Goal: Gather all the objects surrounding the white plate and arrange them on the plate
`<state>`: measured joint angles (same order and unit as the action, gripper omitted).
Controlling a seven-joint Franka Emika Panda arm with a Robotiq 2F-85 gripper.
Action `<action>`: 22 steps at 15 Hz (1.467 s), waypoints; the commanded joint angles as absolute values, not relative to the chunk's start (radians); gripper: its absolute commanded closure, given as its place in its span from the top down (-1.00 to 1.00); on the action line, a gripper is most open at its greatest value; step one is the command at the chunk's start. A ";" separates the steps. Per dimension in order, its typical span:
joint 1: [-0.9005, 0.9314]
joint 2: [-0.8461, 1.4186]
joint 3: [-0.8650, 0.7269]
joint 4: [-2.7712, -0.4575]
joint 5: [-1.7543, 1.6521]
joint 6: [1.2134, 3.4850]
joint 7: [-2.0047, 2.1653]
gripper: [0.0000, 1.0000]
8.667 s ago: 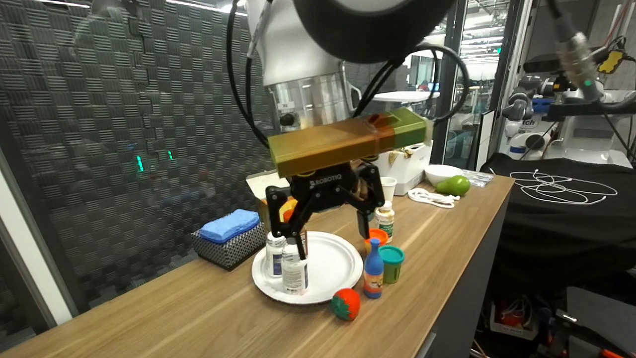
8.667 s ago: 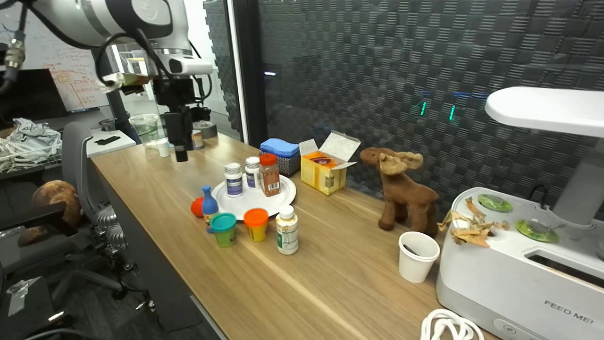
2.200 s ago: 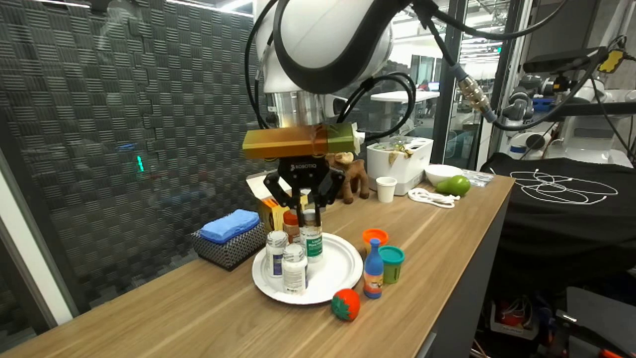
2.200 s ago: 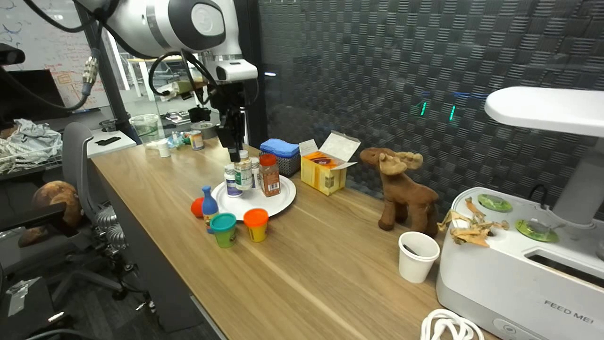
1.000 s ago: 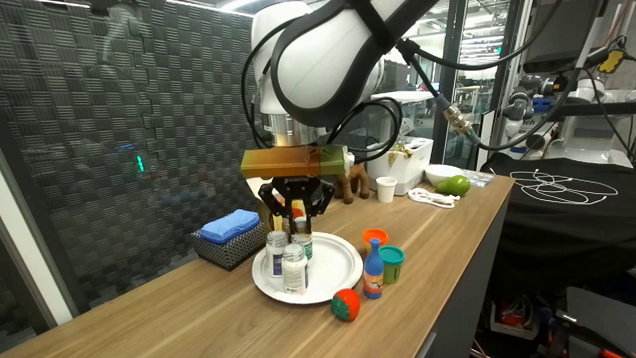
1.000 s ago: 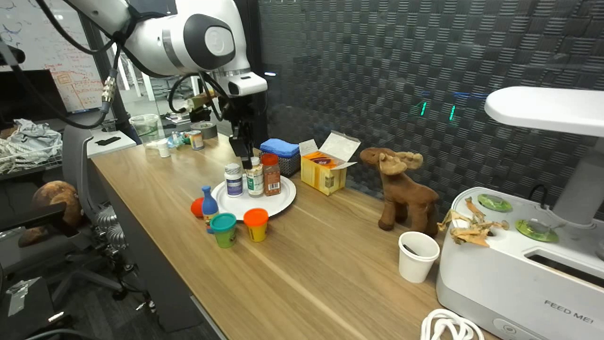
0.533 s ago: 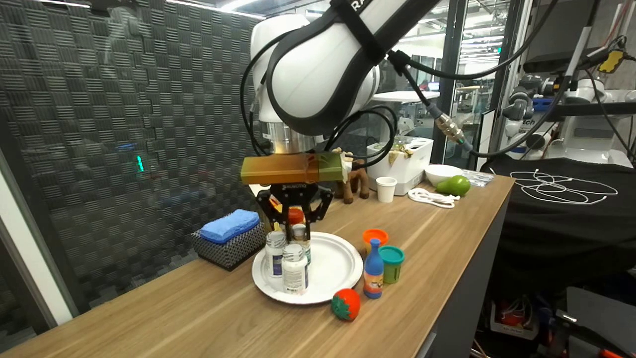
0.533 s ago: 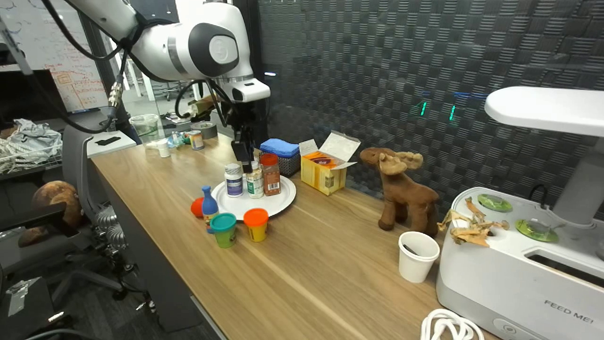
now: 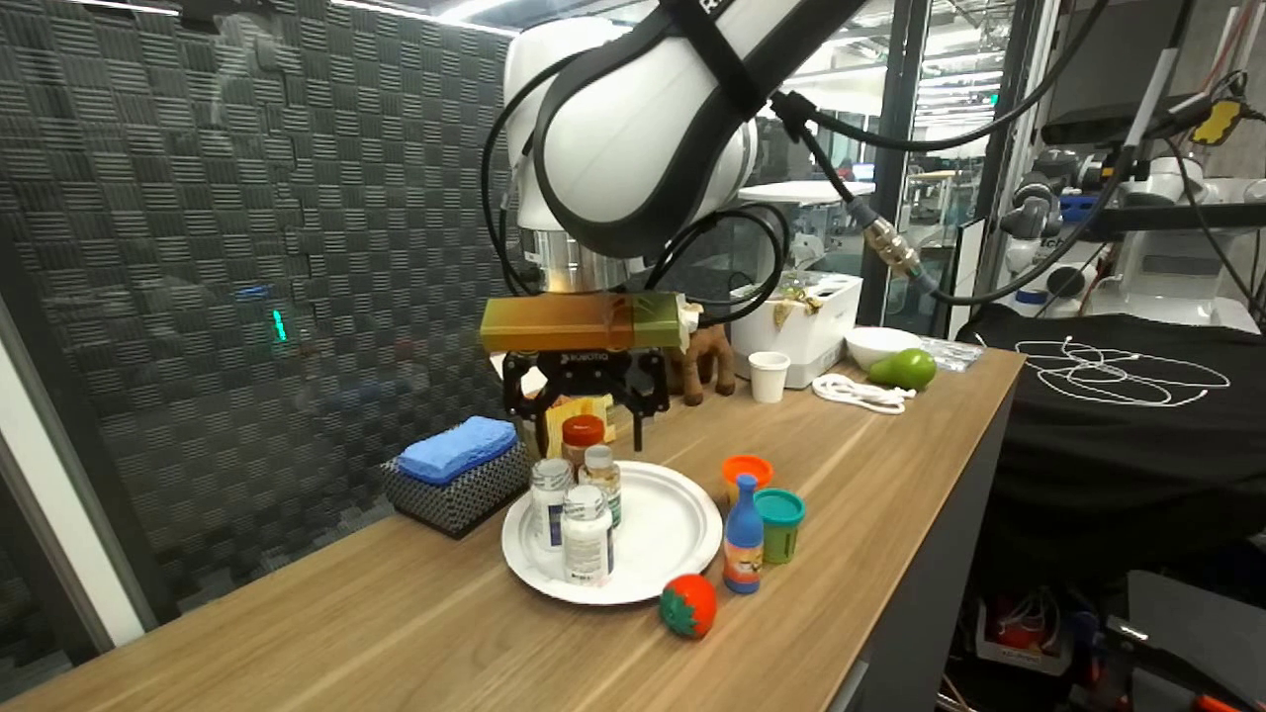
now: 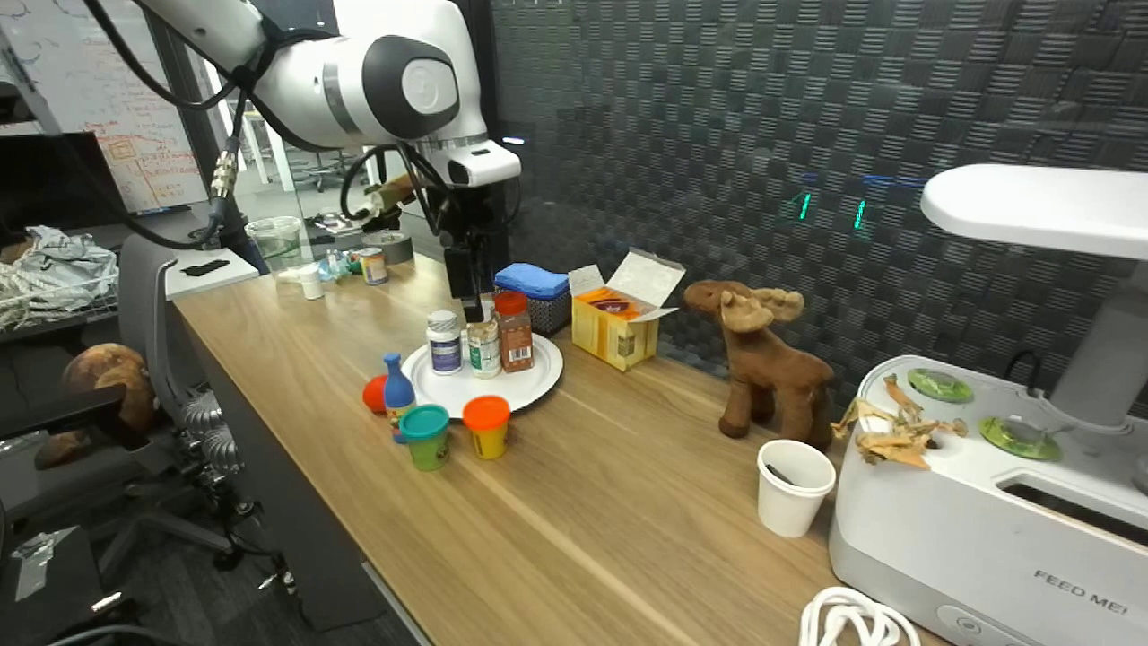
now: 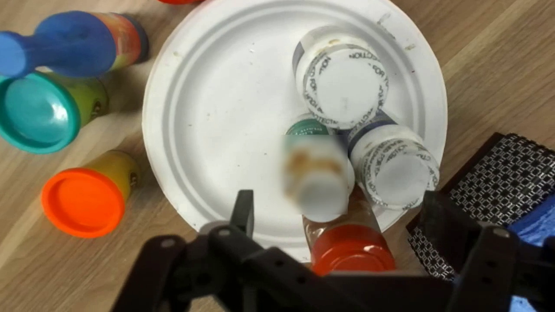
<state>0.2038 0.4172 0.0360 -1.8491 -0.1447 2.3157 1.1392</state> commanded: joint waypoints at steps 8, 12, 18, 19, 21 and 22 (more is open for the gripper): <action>0.187 0.228 0.017 -2.054 -0.146 2.348 1.072 1.00; 0.137 0.147 0.013 -2.189 -0.119 2.400 0.967 1.00; 0.075 0.144 -0.025 -2.278 -0.097 2.506 1.003 1.00; 0.067 0.152 -0.028 -2.282 -0.085 2.521 0.996 1.00; 0.054 0.169 -0.027 -2.282 -0.046 2.528 0.976 1.00; 0.050 0.175 -0.027 -2.283 -0.027 2.531 0.969 1.00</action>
